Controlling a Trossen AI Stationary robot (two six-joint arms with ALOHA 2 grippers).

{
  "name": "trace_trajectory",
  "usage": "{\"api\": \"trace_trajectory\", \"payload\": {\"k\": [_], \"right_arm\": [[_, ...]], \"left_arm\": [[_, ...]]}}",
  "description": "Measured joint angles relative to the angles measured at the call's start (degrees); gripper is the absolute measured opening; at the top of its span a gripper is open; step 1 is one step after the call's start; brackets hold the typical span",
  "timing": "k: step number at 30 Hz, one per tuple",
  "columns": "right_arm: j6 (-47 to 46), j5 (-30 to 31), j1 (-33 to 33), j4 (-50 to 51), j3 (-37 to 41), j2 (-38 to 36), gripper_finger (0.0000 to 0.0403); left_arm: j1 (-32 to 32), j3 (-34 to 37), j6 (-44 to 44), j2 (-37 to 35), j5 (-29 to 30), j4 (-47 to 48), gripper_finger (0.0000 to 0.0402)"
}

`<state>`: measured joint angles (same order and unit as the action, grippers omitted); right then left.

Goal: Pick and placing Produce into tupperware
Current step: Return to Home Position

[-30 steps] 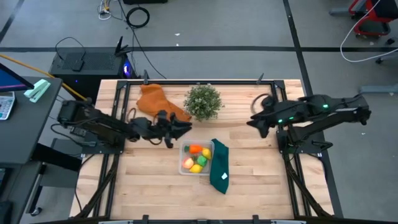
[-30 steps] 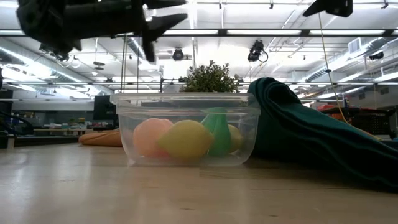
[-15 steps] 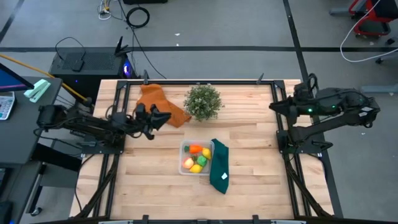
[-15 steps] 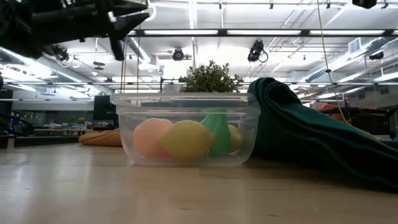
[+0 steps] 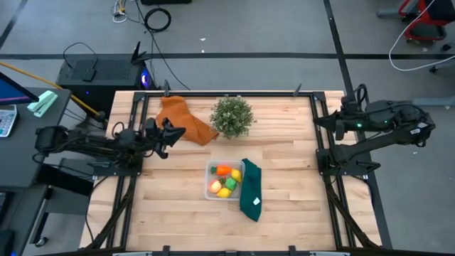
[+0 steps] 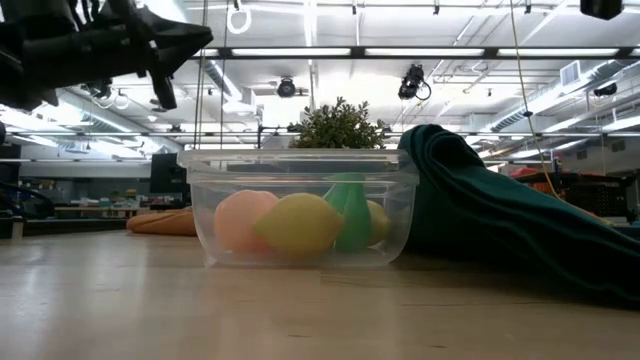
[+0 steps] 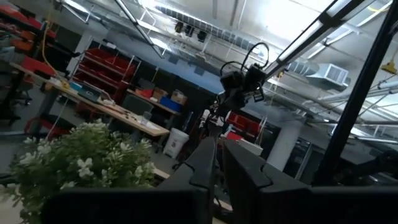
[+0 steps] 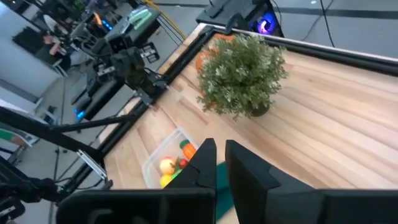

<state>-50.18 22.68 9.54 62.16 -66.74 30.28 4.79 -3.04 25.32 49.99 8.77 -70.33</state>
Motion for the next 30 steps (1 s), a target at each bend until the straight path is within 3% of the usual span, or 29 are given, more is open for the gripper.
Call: {"api": "trace_trajectory", "payload": {"k": [15,30], "right_arm": [[-1.3,2.6,0.0,0.8,0.0,-5.4,0.0000],[-1.4,2.8,0.0,1.2,0.0,-5.3,0.0000]], "left_arm": [[1.0,2.5,-7.4,-14.0,0.1,4.9,0.0012],[4.8,2.6,-7.8,-37.3,0.5,28.3,0.0010]]}}
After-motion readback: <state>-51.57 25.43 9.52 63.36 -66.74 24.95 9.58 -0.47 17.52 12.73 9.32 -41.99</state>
